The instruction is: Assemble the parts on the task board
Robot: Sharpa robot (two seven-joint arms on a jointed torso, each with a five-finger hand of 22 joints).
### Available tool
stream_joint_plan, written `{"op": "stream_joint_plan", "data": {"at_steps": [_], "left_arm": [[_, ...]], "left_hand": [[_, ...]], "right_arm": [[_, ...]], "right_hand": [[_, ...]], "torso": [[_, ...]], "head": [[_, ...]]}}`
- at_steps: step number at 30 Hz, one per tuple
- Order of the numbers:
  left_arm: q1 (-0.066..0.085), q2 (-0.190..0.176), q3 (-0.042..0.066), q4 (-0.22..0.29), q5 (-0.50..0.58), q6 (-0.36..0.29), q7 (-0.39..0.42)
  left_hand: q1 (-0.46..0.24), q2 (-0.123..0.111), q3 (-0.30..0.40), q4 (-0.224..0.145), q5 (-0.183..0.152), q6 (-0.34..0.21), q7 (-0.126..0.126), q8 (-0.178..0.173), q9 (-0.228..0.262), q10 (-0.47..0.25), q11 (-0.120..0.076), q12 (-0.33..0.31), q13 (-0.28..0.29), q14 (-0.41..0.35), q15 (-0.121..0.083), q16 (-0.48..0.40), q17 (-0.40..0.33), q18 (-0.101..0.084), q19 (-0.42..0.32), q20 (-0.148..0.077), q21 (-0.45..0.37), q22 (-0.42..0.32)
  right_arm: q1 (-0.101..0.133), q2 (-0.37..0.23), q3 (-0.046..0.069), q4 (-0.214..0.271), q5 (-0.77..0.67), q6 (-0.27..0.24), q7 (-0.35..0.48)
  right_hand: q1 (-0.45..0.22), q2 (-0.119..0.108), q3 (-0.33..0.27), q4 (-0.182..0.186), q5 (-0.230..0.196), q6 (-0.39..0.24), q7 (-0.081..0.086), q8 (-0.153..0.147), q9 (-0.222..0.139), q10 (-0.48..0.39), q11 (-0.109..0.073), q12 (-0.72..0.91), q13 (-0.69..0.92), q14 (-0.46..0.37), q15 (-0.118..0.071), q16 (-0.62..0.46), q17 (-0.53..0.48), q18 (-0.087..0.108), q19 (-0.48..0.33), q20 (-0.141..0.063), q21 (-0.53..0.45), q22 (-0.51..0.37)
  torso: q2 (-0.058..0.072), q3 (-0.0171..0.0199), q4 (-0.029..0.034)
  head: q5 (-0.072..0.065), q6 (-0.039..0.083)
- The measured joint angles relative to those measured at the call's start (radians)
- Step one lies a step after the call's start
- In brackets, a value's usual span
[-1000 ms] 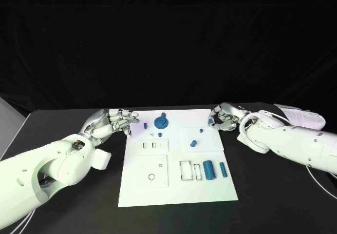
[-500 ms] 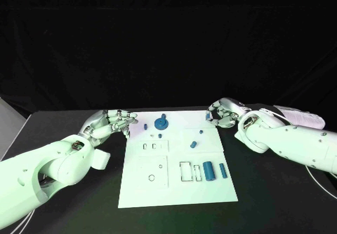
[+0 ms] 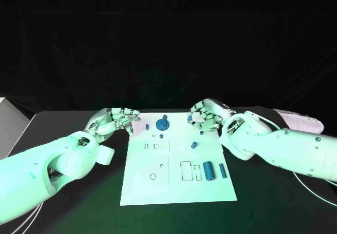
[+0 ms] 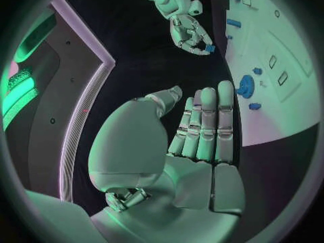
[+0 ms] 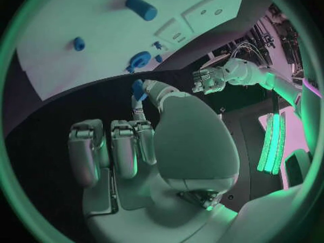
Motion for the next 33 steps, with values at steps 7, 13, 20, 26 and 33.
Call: {"op": "stream_joint_plan", "data": {"at_steps": [7,13,20,26,33], "left_arm": [[0.000,0.015,0.000,-0.018,0.000,-0.002,-0.005],[0.000,0.019,0.000,-0.024,-0.001,-0.004,-0.012],[0.000,0.020,-0.001,-0.024,-0.004,-0.007,-0.020],[0.000,0.021,-0.001,-0.022,-0.008,-0.008,-0.026],[0.000,0.025,-0.001,-0.023,-0.010,-0.008,-0.031]], "left_hand": [[0.000,0.000,0.000,0.000,0.000,0.000,0.000,0.000,0.000,0.000,0.000,0.000,0.001,0.000,0.000,0.000,0.000,0.000,0.000,0.000,0.000,-0.001],[0.000,0.000,0.000,0.000,0.000,0.000,0.000,0.000,0.000,0.000,0.000,0.000,0.001,0.000,0.000,0.000,0.000,0.000,0.000,0.000,0.000,0.000],[0.000,0.000,0.000,0.000,0.000,0.000,0.000,0.000,0.001,0.000,0.000,0.000,0.001,0.000,0.000,0.000,0.000,0.000,0.000,0.000,0.000,0.003],[0.000,0.000,0.000,0.000,0.000,0.000,0.000,0.000,0.001,0.000,0.000,0.000,0.002,0.000,0.000,0.000,0.000,0.000,0.000,0.000,0.000,0.004],[0.000,0.000,0.000,0.000,0.000,0.000,0.000,0.000,0.001,0.000,0.000,0.000,0.002,0.000,0.000,0.000,0.000,0.000,0.000,0.000,0.000,0.007]], "right_arm": [[-0.026,0.060,-0.009,0.045,-0.034,-0.038,-0.122],[-0.048,0.110,-0.012,0.066,-0.054,-0.066,-0.213],[-0.073,0.173,-0.017,0.068,-0.090,-0.080,-0.283],[-0.102,0.214,-0.023,0.044,-0.124,-0.087,-0.323],[-0.113,0.247,-0.024,0.022,-0.163,-0.090,-0.356]], "right_hand": [[0.005,-0.005,0.005,-0.005,0.009,-0.001,0.000,0.005,0.002,0.000,0.000,0.000,0.000,0.000,0.000,0.000,0.000,0.000,0.000,0.000,0.000,0.000],[0.005,-0.005,0.005,-0.005,0.009,-0.004,0.000,0.005,0.006,0.000,0.000,0.000,0.001,0.000,0.000,0.000,0.000,0.000,0.000,0.000,0.000,0.000],[0.005,-0.005,0.005,-0.005,0.009,-0.005,0.002,0.005,0.003,0.000,0.000,0.000,0.001,0.000,0.000,0.000,0.000,0.000,0.000,0.000,0.000,0.000],[0.005,-0.005,0.004,-0.005,0.009,-0.006,0.002,0.004,0.001,0.000,0.000,0.000,0.001,0.000,0.000,0.000,0.000,0.000,0.000,0.000,0.000,0.001],[0.005,-0.005,0.004,-0.005,0.009,-0.007,0.003,0.004,0.001,0.000,0.000,0.000,0.000,0.000,0.000,0.000,0.000,0.000,0.000,0.000,0.000,0.001]], "torso": [[-0.013,-0.0081,0.0015],[-0.018,-0.0120,0.0027],[-0.018,-0.0126,0.0028],[-0.015,-0.0121,0.0039],[-0.013,-0.0132,0.0040]], "head": [[0.015,-0.012],[0.026,-0.019],[0.033,-0.025],[0.039,-0.030],[0.041,-0.034]]}}
